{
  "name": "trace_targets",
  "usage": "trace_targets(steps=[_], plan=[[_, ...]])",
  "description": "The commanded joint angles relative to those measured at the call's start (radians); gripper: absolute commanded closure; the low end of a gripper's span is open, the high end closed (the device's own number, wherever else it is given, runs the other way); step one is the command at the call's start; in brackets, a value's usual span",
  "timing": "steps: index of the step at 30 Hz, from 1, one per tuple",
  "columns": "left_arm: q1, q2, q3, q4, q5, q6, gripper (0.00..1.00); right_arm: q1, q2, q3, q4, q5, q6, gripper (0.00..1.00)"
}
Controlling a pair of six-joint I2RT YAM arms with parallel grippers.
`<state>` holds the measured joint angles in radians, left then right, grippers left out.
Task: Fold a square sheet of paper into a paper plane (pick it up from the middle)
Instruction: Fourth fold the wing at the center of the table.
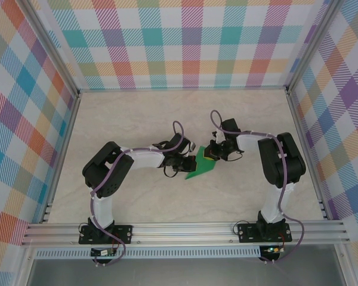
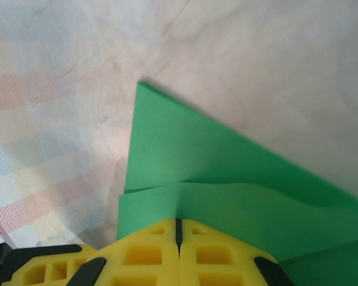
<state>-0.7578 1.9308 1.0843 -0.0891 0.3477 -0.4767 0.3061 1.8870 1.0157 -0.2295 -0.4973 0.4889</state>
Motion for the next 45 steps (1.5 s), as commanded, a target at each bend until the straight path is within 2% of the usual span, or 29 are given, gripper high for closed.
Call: trace_targets(steps=[1, 11, 14, 19, 23, 26, 30, 38, 45], plan=[[-0.026, 0.098, -0.086, -0.284, -0.065, 0.027, 1.00, -0.075, 0.022, 0.002, 0.009, 0.139, 0.003, 0.99], [-0.026, 0.086, -0.103, -0.277, -0.064, 0.032, 1.00, -0.159, 0.023, 0.068, -0.027, 0.232, 0.087, 0.98], [-0.025, 0.083, -0.096, -0.270, -0.063, 0.039, 1.00, -0.167, -0.031, 0.071, -0.031, 0.254, 0.098, 0.98], [-0.026, 0.071, -0.085, -0.253, -0.073, 0.048, 1.00, -0.155, -0.185, 0.010, -0.002, 0.156, 0.108, 0.96], [-0.026, 0.064, -0.083, -0.230, -0.073, 0.047, 1.00, -0.091, -0.246, -0.060, 0.031, 0.031, 0.141, 0.96], [-0.025, 0.060, -0.085, -0.218, -0.075, 0.047, 1.00, -0.016, -0.228, -0.076, 0.043, -0.030, 0.175, 0.97], [-0.026, 0.050, -0.084, -0.208, -0.075, 0.047, 1.00, 0.054, -0.175, -0.086, 0.078, -0.039, 0.225, 0.98], [-0.026, 0.026, -0.086, -0.198, -0.070, 0.033, 1.00, 0.088, -0.052, -0.108, 0.118, -0.096, 0.237, 0.98], [-0.021, -0.042, -0.074, -0.103, -0.034, -0.005, 1.00, 0.088, -0.033, -0.131, 0.045, 0.008, 0.189, 0.99]])
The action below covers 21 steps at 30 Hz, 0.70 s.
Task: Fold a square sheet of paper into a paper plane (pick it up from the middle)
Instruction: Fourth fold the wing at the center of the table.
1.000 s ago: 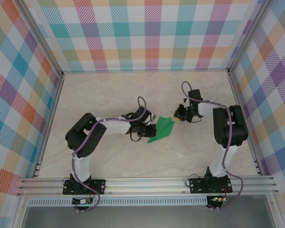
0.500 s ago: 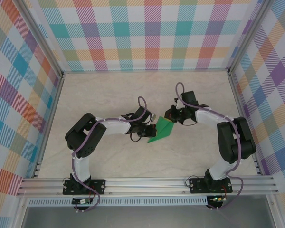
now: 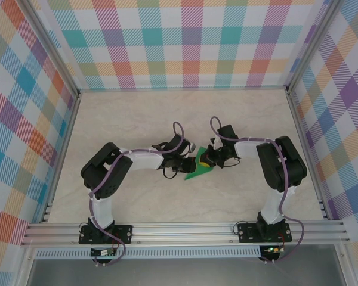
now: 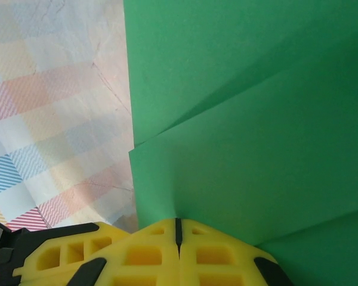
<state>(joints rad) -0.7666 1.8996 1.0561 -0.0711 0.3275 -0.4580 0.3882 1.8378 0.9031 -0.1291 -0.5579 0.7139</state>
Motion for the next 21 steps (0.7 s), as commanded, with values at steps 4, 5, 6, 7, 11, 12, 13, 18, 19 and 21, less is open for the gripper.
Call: trace_targets(steps=[4, 5, 6, 7, 11, 12, 13, 18, 19, 21], plan=[[-0.007, -0.073, -0.027, -0.058, 0.029, -0.075, 0.92, 0.006, 0.024, -0.018, -0.093, 0.127, -0.056, 0.99], [-0.005, -0.087, -0.029, -0.038, 0.034, -0.098, 0.89, 0.005, 0.023, -0.018, -0.096, 0.134, -0.056, 0.99], [-0.004, -0.103, -0.036, -0.013, 0.040, -0.127, 0.88, 0.006, 0.024, -0.020, -0.100, 0.142, -0.056, 0.99], [-0.005, -0.117, -0.046, 0.016, 0.046, -0.156, 0.87, 0.006, 0.025, -0.020, -0.102, 0.147, -0.057, 0.99], [-0.011, -0.158, -0.102, 0.080, 0.026, -0.267, 0.85, 0.006, 0.030, -0.018, -0.111, 0.164, -0.056, 0.99], [-0.016, -0.163, -0.112, 0.086, 0.025, -0.283, 0.85, 0.006, 0.035, -0.014, -0.116, 0.167, -0.055, 0.99], [-0.021, -0.165, -0.119, 0.089, 0.027, -0.297, 0.85, 0.006, 0.040, -0.011, -0.121, 0.170, -0.056, 0.99], [-0.045, -0.140, -0.140, 0.117, 0.046, -0.339, 0.86, 0.006, 0.057, -0.007, -0.124, 0.174, -0.049, 0.99], [-0.045, -0.133, -0.140, 0.114, 0.042, -0.340, 0.87, 0.006, 0.060, -0.007, -0.126, 0.175, -0.049, 0.99], [-0.045, -0.121, -0.142, 0.107, 0.025, -0.342, 0.89, 0.005, 0.060, -0.009, -0.126, 0.176, -0.049, 0.99]])
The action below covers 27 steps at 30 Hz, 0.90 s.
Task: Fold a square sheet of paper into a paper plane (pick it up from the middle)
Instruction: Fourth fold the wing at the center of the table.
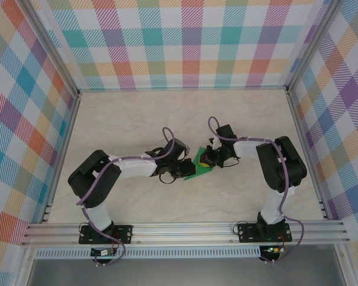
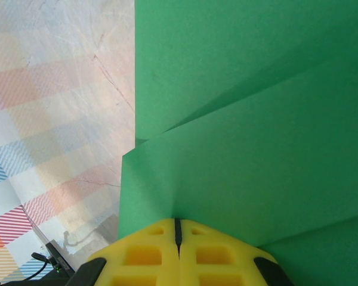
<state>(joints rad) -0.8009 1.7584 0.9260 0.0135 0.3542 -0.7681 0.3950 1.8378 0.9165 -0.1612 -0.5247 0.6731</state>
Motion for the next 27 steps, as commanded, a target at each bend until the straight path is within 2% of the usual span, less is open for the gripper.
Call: trace_targets(steps=[1, 6, 27], plan=[[-0.011, 0.024, -0.012, 0.016, -0.011, -0.028, 0.90, -0.001, 0.061, -0.022, -0.098, 0.144, -0.009, 0.99], [-0.011, 0.033, -0.016, -0.005, -0.045, -0.011, 0.91, -0.001, 0.063, -0.023, -0.104, 0.149, -0.012, 1.00], [-0.011, 0.049, -0.101, -0.003, -0.069, -0.015, 0.94, -0.001, 0.089, -0.018, -0.139, 0.177, -0.011, 1.00]])
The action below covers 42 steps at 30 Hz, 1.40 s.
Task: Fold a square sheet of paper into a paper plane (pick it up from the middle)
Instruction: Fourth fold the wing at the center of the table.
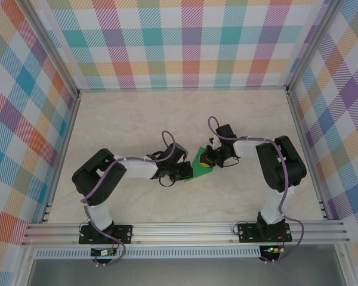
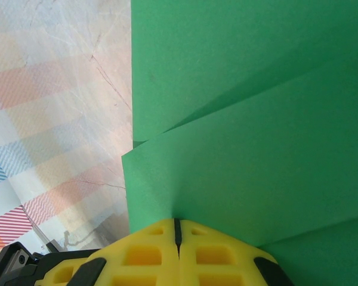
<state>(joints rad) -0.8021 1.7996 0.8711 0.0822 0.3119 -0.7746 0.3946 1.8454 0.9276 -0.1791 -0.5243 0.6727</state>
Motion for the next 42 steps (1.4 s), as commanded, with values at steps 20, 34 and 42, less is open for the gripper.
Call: trace_targets(steps=[20, 34, 42], plan=[[-0.002, -0.150, -0.257, -0.124, 0.044, 0.022, 1.00, -0.001, 0.120, -0.001, -0.248, 0.272, 0.013, 1.00], [0.014, -0.209, -0.108, 0.001, -0.070, -0.014, 1.00, 0.064, 0.008, -0.109, -0.031, 0.101, 0.168, 0.99], [0.016, -0.168, -0.145, 0.033, -0.059, -0.036, 1.00, 0.082, -0.011, -0.105, 0.020, 0.046, 0.199, 0.99]])
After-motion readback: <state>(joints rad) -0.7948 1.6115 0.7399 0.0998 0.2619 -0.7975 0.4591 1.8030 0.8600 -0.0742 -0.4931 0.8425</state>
